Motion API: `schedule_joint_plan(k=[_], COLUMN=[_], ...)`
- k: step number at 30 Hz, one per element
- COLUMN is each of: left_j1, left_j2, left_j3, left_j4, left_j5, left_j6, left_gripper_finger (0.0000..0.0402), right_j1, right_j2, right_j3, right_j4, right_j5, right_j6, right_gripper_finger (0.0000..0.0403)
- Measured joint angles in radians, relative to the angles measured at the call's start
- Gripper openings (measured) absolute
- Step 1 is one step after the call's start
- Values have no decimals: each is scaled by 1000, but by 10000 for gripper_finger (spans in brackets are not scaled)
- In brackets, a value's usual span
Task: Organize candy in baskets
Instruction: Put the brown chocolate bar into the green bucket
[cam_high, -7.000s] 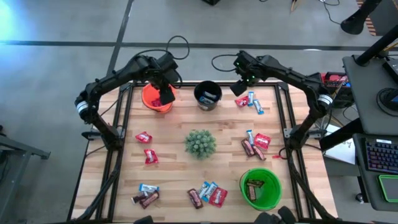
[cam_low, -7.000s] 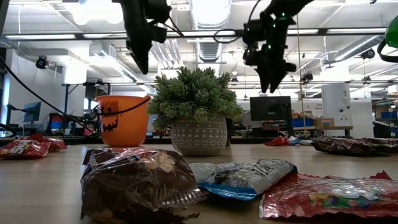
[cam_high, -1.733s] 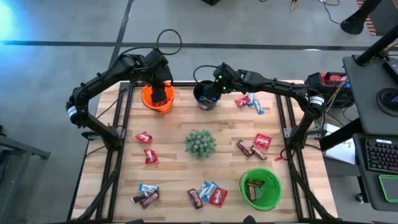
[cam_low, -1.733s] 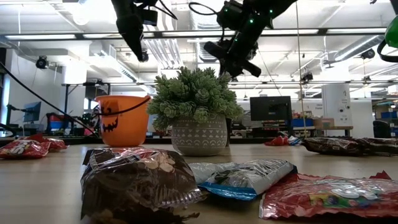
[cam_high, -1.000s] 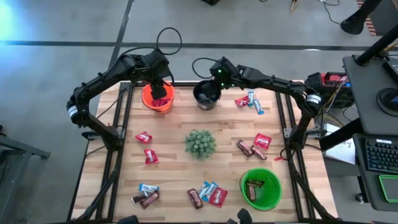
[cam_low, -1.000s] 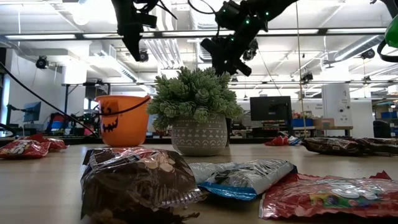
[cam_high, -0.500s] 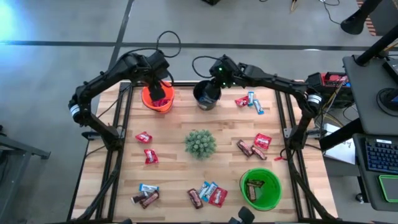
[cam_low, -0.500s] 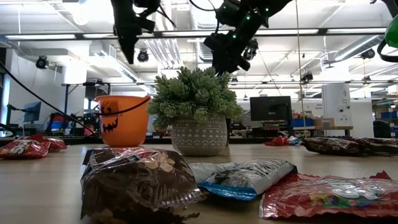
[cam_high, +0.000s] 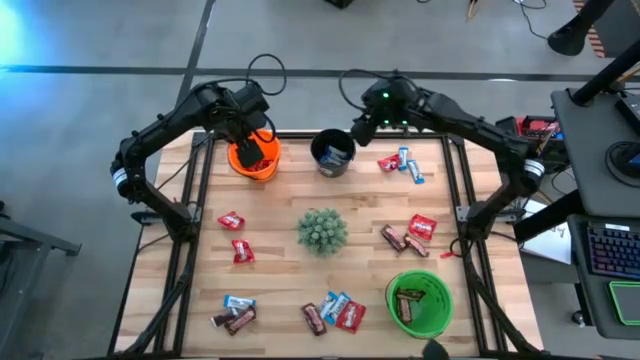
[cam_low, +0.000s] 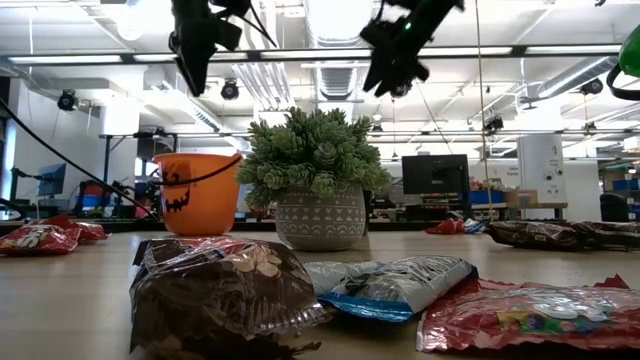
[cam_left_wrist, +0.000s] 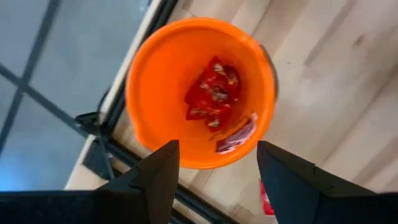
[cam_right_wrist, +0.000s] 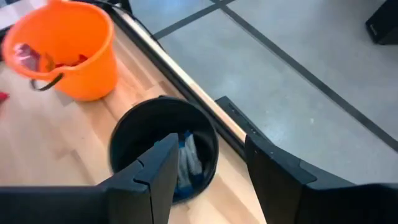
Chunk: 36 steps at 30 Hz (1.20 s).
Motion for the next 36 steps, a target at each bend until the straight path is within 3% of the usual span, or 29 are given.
schedule_joint_plan(k=[8,14,24,33,36], left_j1=[-31,-138,-414,-658,-707], left_j2=[0,-11,-36,-9,-2], left_j3=[-2,-3,-3,-3,-3], left_j4=[11,10,23,175,215], left_j5=[124,265,270,265,259], left_j6=[26,86,82,118,118], left_gripper_finger=[194,194,194,194,194], right_j1=[36,54,54,82,102], right_j2=[-92,-121,-130,-133,-143], right_j3=[0,0,0,0,0], right_j4=[-48,-47,-127,-199,-219], right_j5=[-4,-4,-1,-15,-64], right_j6=[75,125,222,306,331], right_gripper_finger=[178,178,178,178,178])
